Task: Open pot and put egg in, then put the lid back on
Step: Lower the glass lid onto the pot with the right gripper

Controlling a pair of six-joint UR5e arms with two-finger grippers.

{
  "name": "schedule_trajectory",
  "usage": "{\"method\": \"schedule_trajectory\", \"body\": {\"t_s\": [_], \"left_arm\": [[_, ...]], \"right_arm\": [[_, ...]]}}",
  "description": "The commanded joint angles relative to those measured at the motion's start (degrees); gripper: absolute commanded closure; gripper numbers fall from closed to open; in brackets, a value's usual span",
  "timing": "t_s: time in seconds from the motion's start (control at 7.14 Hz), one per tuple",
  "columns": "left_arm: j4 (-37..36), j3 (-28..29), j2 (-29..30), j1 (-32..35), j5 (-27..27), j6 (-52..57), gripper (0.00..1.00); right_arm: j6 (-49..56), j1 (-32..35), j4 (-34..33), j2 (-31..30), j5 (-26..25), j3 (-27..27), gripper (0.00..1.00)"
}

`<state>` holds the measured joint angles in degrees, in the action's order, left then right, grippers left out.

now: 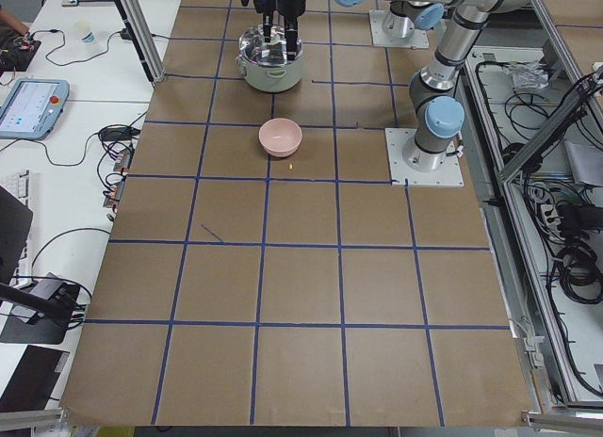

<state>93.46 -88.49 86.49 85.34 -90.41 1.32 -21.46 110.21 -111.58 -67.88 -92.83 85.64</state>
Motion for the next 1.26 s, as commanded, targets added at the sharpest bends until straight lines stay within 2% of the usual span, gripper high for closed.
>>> {"method": "schedule_trajectory", "body": {"t_s": [0.0,0.14,0.28,0.42,0.84,1.12], "left_arm": [[0.0,0.0,0.0,0.0,0.1,0.0,0.00],[0.0,0.0,0.0,0.0,0.0,0.0,0.00],[0.0,0.0,0.0,0.0,0.0,0.0,0.00],[0.0,0.0,-0.1,0.0,0.1,0.0,0.00],[0.0,0.0,-0.1,0.0,0.1,0.0,0.00],[0.0,0.0,-0.1,0.0,0.0,0.0,0.00]], "right_arm": [[0.0,0.0,0.1,0.1,0.0,0.0,0.91],[0.1,0.0,0.1,0.1,-0.1,0.0,0.86],[1.1,0.0,0.0,0.1,-0.3,-0.2,0.32],[1.1,0.0,0.1,0.0,-0.2,-0.4,0.01],[1.3,-0.3,0.3,-0.5,-0.1,-2.1,0.00],[2.1,-2.8,5.8,-5.3,0.4,-4.0,0.00]]}}
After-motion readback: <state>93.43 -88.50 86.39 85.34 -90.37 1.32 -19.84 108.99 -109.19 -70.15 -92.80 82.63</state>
